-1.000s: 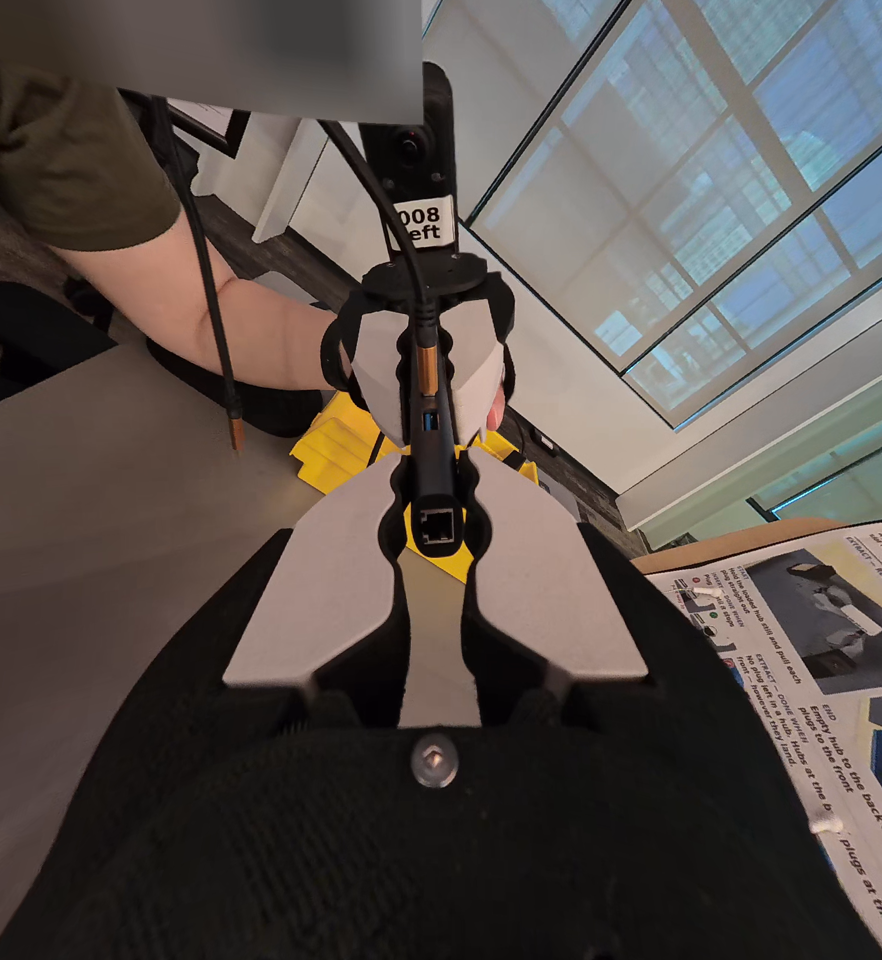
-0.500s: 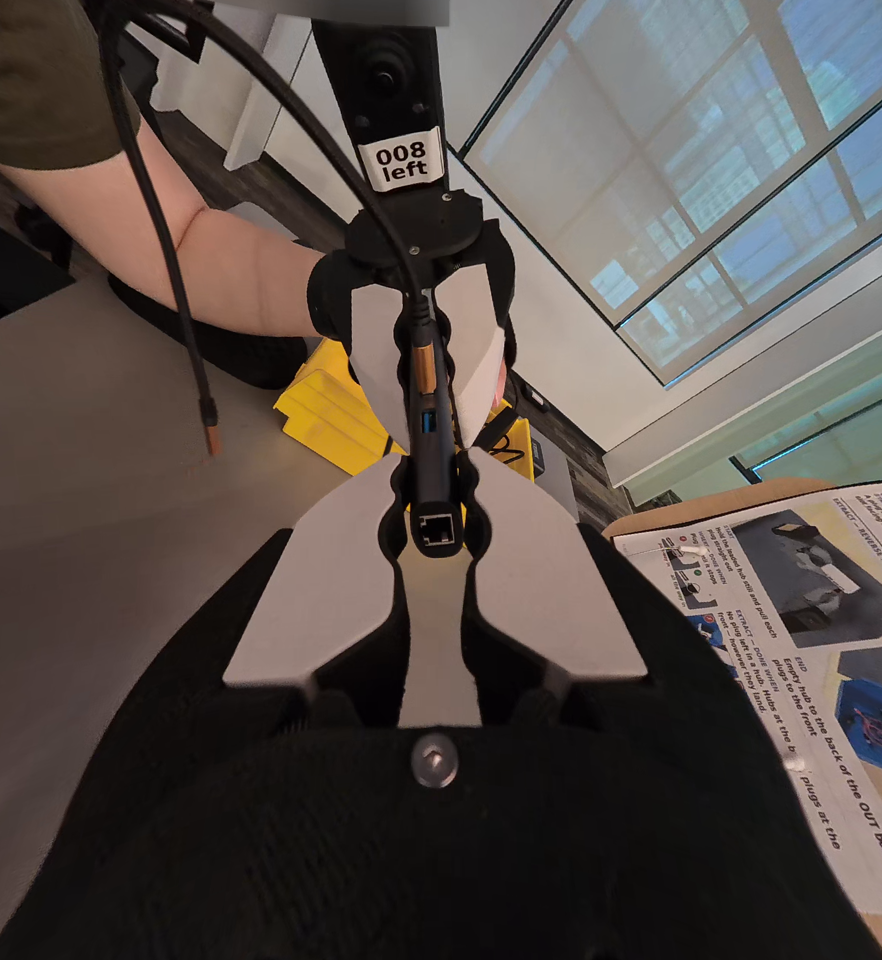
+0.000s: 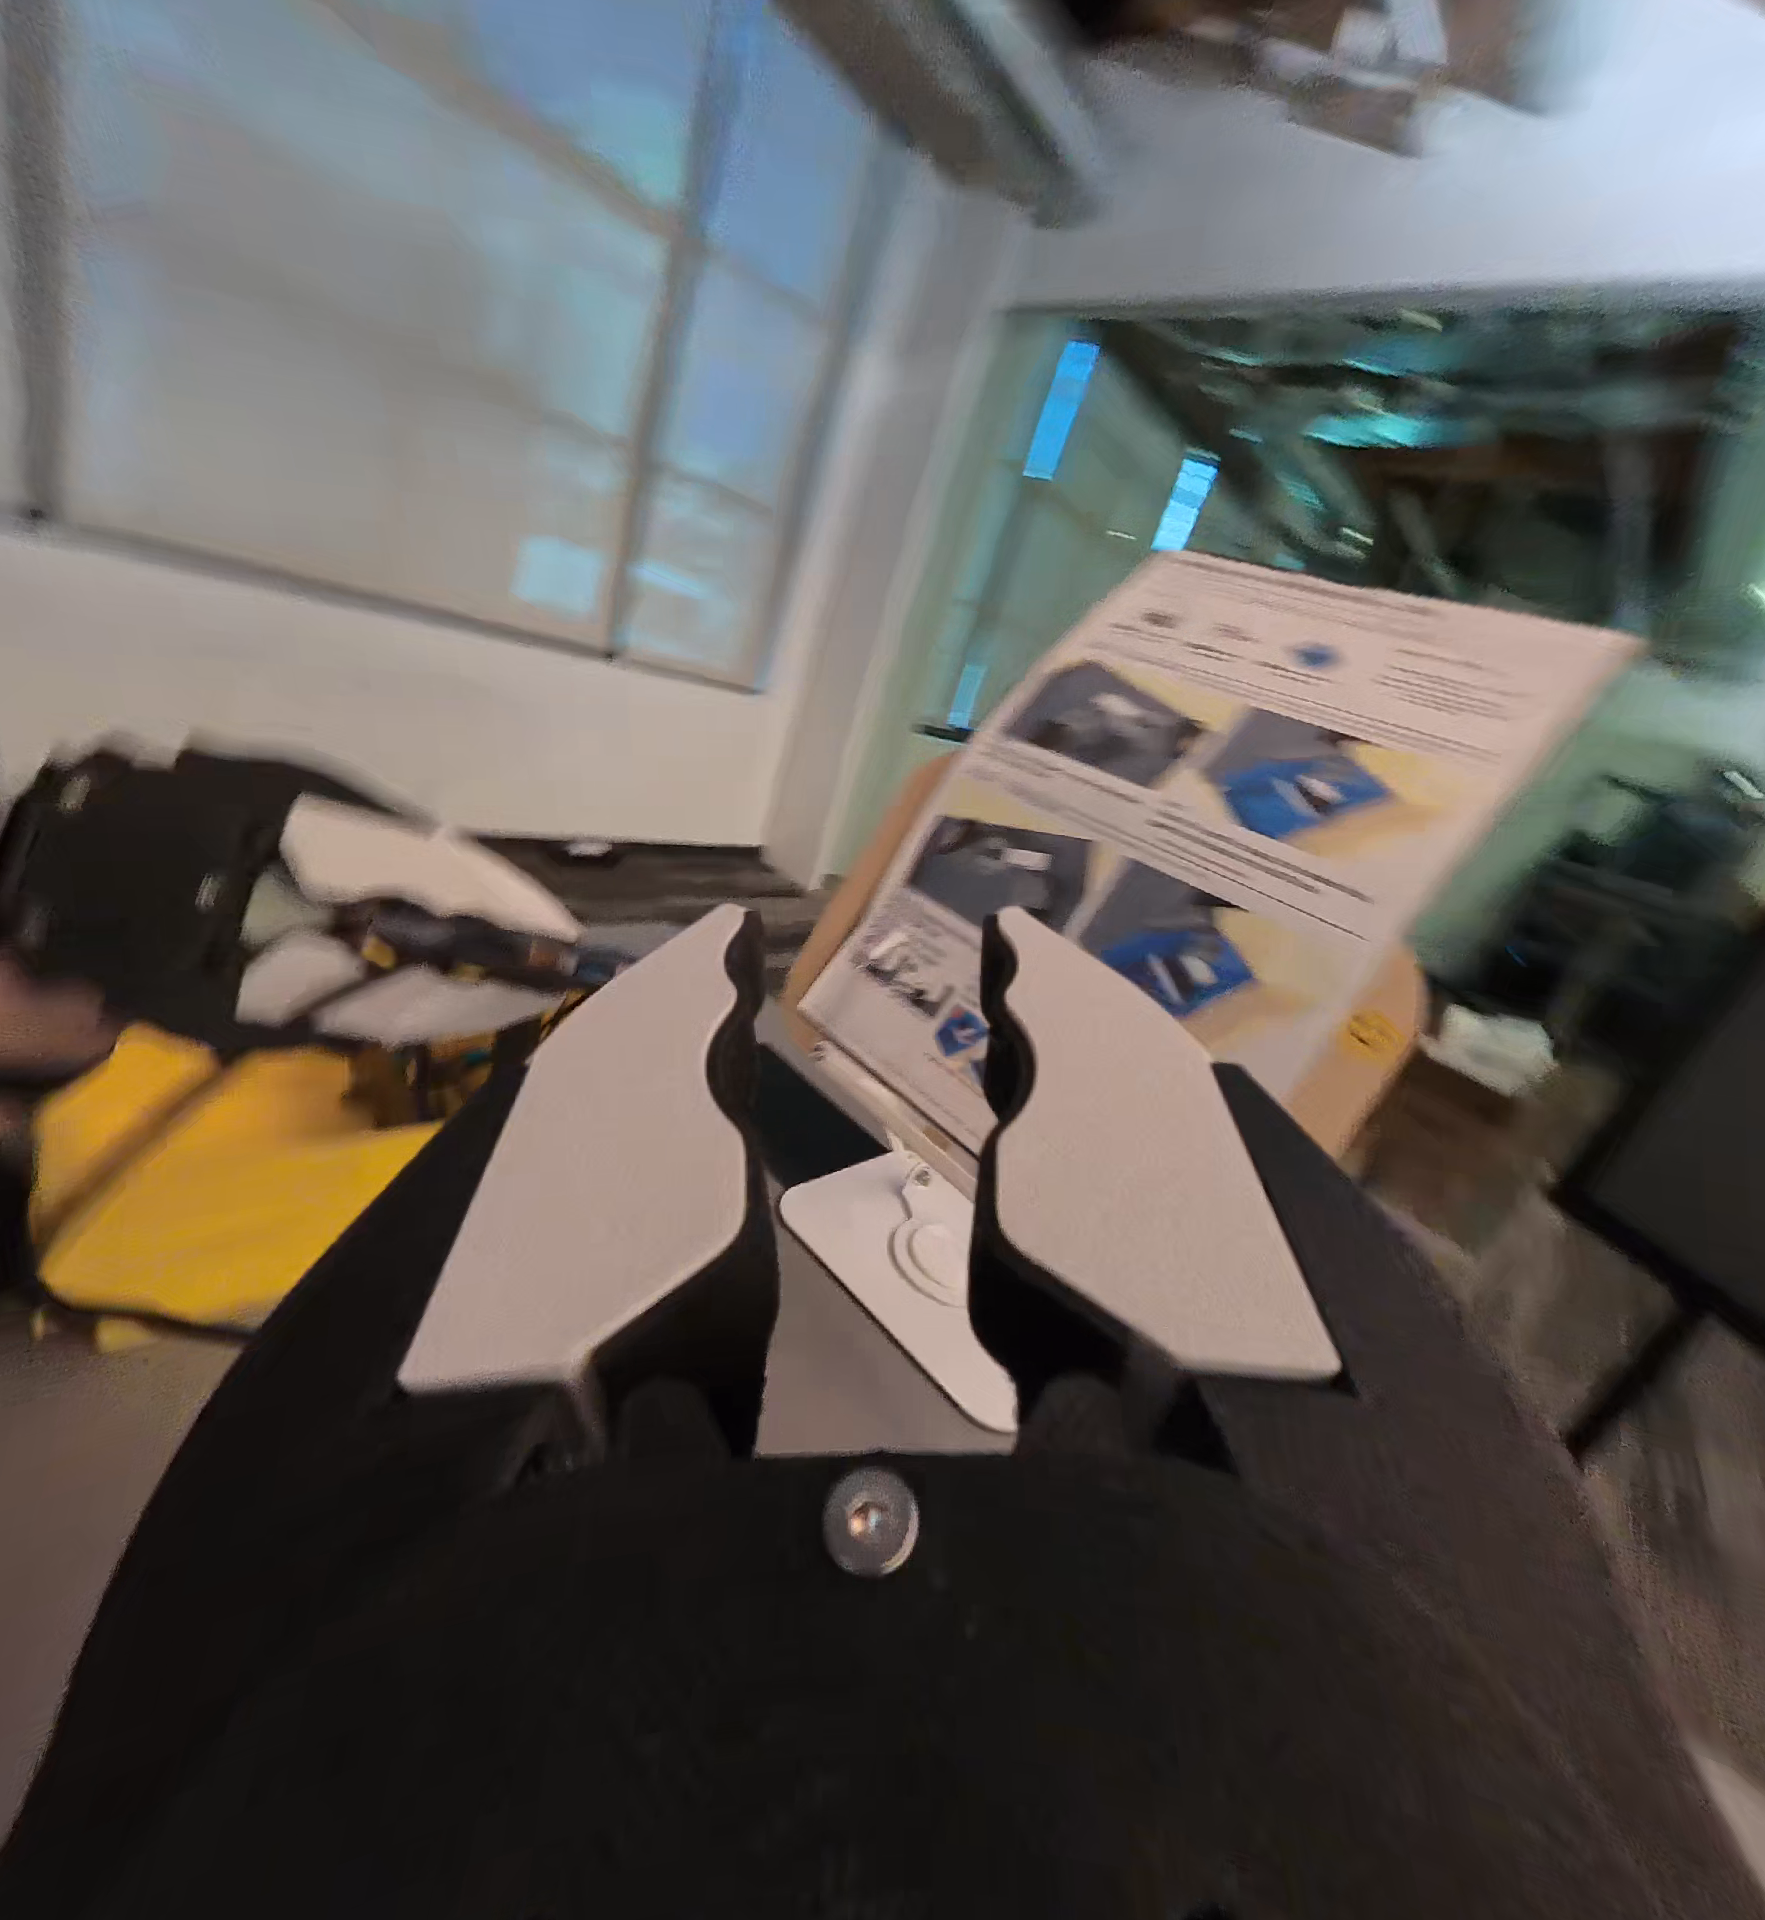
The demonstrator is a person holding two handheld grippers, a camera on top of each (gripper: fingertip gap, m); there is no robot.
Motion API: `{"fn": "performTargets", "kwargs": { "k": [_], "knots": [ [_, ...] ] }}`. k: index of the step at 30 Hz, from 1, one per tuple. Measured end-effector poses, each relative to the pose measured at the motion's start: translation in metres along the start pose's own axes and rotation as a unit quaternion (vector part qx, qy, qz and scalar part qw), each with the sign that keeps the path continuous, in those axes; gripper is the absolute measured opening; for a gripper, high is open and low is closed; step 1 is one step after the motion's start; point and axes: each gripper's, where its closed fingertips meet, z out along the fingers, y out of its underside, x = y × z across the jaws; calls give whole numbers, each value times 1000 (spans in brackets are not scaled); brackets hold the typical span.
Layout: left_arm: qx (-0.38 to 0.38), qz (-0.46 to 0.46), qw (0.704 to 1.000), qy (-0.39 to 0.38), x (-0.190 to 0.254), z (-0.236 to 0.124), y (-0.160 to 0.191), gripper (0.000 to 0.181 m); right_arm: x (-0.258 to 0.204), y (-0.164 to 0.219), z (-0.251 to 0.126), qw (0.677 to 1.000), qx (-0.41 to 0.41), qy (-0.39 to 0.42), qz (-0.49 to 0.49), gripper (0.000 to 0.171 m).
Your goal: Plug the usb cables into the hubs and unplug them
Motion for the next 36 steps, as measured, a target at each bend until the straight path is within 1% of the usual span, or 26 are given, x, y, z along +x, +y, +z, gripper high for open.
{"fn": "performTargets", "kwargs": {
  "k": [1, 2, 4, 5, 7, 10, 13, 16, 21, 27, 33, 36],
  "knots": [
    [-16, 10, 1000, -17, -3, 1, 4, 16, 4, -11, -7, 999, 5, 33, 32, 42],
    [-32, 23, 999, -30, -5, 2, 7, 17, -2, -22, -11, 998, 14, 36, 58, 42],
    [-51, 44, 997, -39, -3, 6, 10, 17, -25, -32, -12, 995, 17, 16, 95, 42],
    [-55, 53, 996, -42, -1, 7, 11, 16, -36, -30, -8, 995, 6, 7, 100, 42],
    [-70, 60, 995, -41, 4, 11, 13, 17, -57, -11, 7, 995, -44, -10, 88, 43],
    [-86, 77, 993, -39, 10, 14, 16, 17, -77, 31, 31, 990, -123, -21, 67, 45],
    [-99, 96, 990, -38, 15, 17, 19, 17, -84, 68, 48, 983, -175, -22, 51, 42],
    [-111, 114, 987, -37, 20, 20, 22, 16, -83, 89, 55, 980, -195, -18, 44, 37],
    [-114, 134, 984, -29, 32, 25, 20, 17, -83, 108, 61, 975, -207, -29, 70, 33],
    [-115, 145, 982, -24, 41, 28, 17, 16, -83, 122, 64, 971, -222, -36, 83, 27],
    [-116, 143, 983, -25, 43, 28, 16, 16, -87, 127, 66, 970, -223, -45, 87, 17],
    [-121, 140, 982, -30, 41, 28, 16, 16, -87, 126, 67, 971, -217, -47, 90, 17]
  ]
}}
